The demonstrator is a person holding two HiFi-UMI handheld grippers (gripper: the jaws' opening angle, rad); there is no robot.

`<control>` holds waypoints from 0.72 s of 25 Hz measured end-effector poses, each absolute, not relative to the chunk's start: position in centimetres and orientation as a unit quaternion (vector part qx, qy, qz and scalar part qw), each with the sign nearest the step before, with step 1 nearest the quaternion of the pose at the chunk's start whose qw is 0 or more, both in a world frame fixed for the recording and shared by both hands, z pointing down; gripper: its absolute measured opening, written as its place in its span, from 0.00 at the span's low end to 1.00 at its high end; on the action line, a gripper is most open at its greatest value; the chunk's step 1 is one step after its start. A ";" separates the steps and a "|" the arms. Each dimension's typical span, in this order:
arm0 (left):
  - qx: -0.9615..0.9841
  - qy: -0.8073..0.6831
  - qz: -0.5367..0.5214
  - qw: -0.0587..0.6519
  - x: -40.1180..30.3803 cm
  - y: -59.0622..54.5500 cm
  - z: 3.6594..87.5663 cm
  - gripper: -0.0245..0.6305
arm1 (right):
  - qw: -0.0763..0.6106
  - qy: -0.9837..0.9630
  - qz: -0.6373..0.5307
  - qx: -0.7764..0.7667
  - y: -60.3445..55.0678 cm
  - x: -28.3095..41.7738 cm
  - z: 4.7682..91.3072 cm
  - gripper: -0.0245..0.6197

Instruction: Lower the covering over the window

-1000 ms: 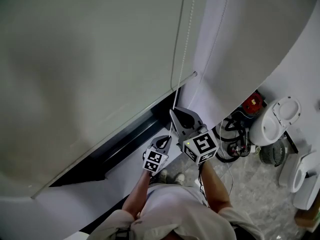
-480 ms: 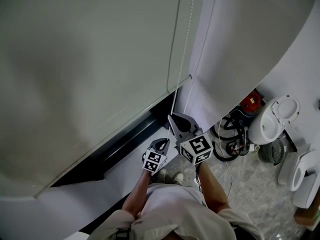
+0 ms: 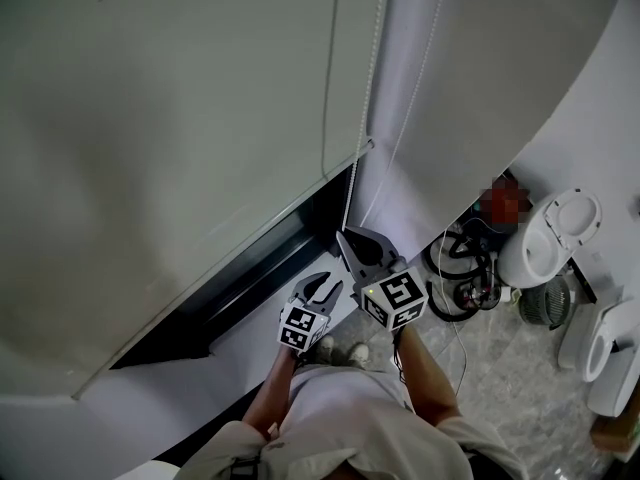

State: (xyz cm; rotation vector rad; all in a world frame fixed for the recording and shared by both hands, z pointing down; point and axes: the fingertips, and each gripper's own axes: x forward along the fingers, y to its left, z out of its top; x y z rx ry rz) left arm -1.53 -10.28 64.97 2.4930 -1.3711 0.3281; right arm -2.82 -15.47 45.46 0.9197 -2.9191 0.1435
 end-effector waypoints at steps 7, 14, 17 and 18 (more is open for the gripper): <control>0.865 -0.490 0.074 0.080 -2.8 -10.3 54.1 0.26 | 0.035 -0.953 0.048 0.296 -15.5 -2.3 45.5 0.03; 0.863 -0.504 0.034 0.019 -3.5 -10.8 43.7 0.23 | 0.035 -0.953 0.049 0.297 -15.8 -2.1 45.2 0.03; 0.860 -0.509 0.021 -0.008 -3.4 -11.4 40.1 0.23 | 0.035 -0.953 0.049 0.296 -15.8 -2.1 44.9 0.03; 0.860 -0.510 0.019 -0.015 -3.4 -11.6 39.2 0.23 | 0.035 -0.953 0.049 0.296 -15.8 -2.1 44.8 0.03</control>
